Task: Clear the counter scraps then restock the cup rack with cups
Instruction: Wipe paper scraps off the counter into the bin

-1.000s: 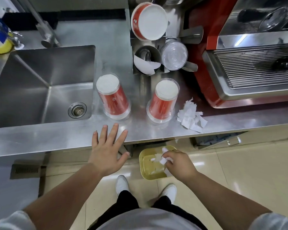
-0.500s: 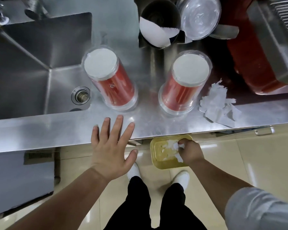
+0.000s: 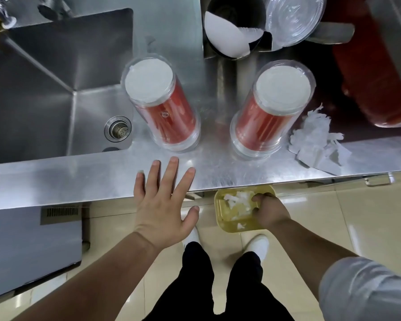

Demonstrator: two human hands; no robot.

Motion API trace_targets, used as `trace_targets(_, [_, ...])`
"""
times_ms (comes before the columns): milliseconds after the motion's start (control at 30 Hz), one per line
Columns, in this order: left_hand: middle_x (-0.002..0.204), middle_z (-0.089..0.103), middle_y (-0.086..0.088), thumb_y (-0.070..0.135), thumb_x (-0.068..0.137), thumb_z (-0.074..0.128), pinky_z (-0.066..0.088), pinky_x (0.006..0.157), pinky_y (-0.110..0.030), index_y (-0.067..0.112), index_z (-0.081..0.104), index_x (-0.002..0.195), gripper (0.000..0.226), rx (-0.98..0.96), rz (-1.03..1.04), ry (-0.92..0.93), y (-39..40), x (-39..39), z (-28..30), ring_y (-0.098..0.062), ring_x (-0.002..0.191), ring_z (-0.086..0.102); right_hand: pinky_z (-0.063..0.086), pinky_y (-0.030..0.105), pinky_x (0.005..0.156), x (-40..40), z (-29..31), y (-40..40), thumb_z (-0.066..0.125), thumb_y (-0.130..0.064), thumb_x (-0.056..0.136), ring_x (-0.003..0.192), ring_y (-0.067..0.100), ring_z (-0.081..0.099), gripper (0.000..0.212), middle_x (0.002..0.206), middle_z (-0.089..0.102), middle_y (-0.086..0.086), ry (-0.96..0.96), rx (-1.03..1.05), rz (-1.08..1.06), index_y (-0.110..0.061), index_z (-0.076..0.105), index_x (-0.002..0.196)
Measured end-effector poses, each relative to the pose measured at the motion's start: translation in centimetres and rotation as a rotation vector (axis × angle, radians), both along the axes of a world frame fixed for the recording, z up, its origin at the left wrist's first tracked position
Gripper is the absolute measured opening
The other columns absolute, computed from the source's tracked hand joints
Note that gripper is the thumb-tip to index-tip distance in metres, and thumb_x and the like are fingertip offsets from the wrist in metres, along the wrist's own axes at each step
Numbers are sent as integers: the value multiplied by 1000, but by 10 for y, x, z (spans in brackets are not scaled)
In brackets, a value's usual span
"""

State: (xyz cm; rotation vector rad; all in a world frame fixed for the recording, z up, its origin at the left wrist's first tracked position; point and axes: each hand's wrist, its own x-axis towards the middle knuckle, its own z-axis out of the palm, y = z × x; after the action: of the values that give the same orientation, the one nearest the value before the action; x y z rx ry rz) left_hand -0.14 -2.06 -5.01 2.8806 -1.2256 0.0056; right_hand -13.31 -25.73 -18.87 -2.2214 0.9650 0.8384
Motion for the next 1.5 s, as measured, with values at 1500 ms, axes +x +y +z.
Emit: trace_targets(1500, [164,-1,1,68,73,0,-7,116,-54,47,11,151,81,85,138,329,-12,-6,29,-33,149,-9,40,43,105,22,219,-67,52,-27,91,132,35,34,65,155,27,12,-153,-390,239,-31,26,150])
